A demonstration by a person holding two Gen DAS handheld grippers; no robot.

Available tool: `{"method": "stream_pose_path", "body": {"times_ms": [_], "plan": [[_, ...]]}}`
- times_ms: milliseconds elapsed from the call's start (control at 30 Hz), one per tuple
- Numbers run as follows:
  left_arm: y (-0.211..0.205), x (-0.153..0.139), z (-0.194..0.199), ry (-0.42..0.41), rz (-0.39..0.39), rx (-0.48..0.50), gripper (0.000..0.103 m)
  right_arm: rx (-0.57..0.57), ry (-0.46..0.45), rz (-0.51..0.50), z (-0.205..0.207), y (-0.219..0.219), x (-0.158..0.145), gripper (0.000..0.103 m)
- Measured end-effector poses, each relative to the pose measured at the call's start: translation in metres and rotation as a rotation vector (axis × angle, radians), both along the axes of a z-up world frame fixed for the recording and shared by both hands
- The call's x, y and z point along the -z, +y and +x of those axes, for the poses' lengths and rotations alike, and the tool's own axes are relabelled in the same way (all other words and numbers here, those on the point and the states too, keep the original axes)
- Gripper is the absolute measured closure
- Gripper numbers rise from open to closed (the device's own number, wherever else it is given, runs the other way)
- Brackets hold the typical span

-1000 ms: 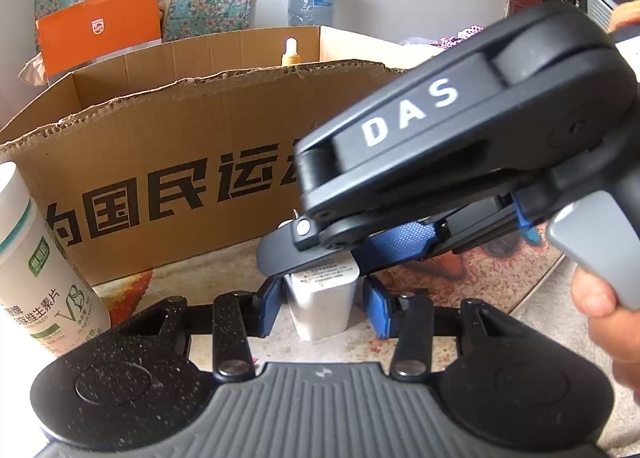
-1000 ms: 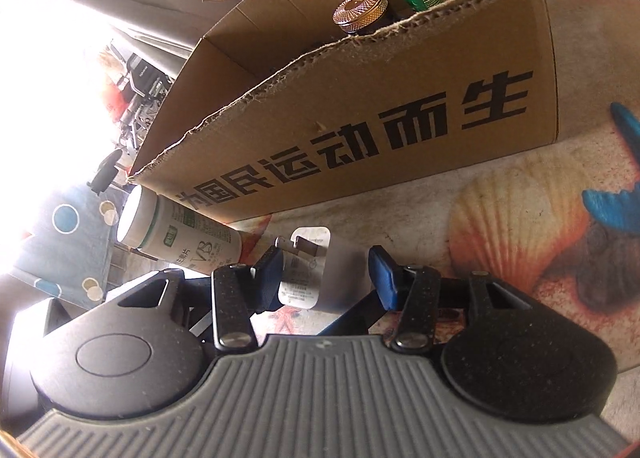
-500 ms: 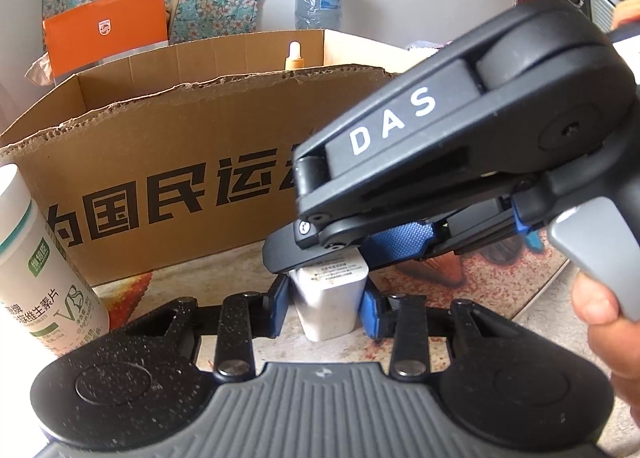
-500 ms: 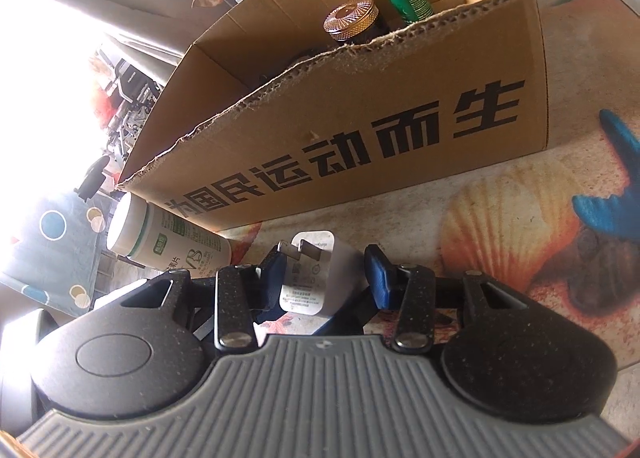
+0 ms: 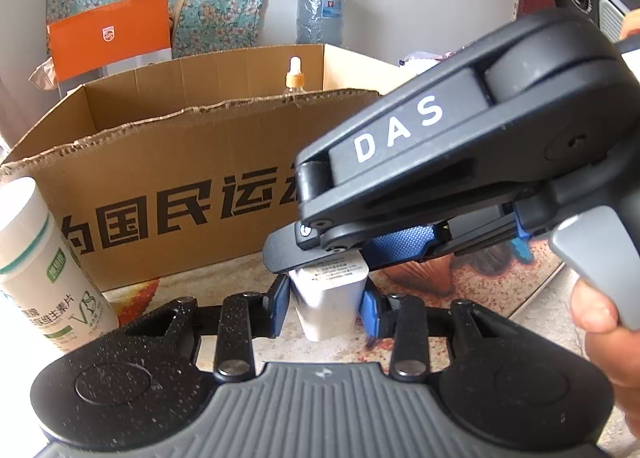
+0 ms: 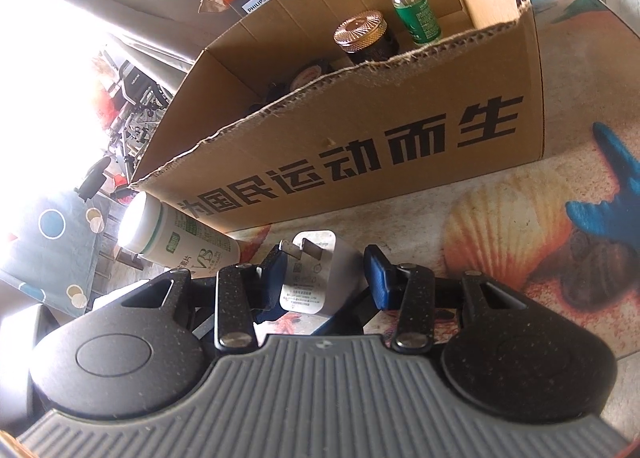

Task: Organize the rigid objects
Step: 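Grasp the white charger plug on the table with the right gripper, then carry the charger plug into the box and open the right gripper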

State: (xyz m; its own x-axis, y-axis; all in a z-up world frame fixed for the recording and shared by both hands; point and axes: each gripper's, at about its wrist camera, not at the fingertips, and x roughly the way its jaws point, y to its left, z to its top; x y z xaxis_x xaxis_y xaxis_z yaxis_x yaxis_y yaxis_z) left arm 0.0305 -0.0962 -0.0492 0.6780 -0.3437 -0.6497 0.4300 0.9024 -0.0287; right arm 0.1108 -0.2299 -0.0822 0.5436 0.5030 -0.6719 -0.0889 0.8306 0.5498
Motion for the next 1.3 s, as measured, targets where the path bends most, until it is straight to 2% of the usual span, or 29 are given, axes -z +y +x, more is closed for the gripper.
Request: {"method": "stream_pose_path", "body": {"times_ms": [300,467,600,733,867,967,1100,1300], "plan": [[0.003,-0.025,-0.013,-0.061,-0.011,-0.013,0.066,-0.018,-0.064,-0.015,-0.013,0.004,-0.025,0.062],[0.006,-0.061,-0.021,-0.155,-0.015,-0.031,0.065,-0.043,-0.159,-0.024,-0.023,0.009,-0.066,0.062],[0.004,-0.093,-0.011,-0.229,-0.019,-0.038,0.065,-0.071,-0.252,-0.052,-0.020,0.011,-0.105,0.062],[-0.001,-0.114,0.015,-0.241,-0.028,-0.040,0.064,-0.093,-0.285,-0.064,0.002,0.008,-0.132,0.062],[-0.002,-0.117,0.059,-0.157,-0.062,-0.040,0.064,-0.113,-0.249,-0.097,0.043,0.007,-0.143,0.062],[0.002,-0.107,0.100,-0.030,-0.088,-0.040,0.063,-0.121,-0.173,-0.115,0.082,0.006,-0.135,0.062],[0.007,-0.082,0.147,0.159,-0.116,-0.060,0.061,-0.133,-0.030,-0.100,0.135,0.002,-0.104,0.062],[0.012,-0.053,0.181,0.316,-0.123,-0.103,0.061,-0.157,0.100,-0.076,0.178,0.006,-0.059,0.063]]}}
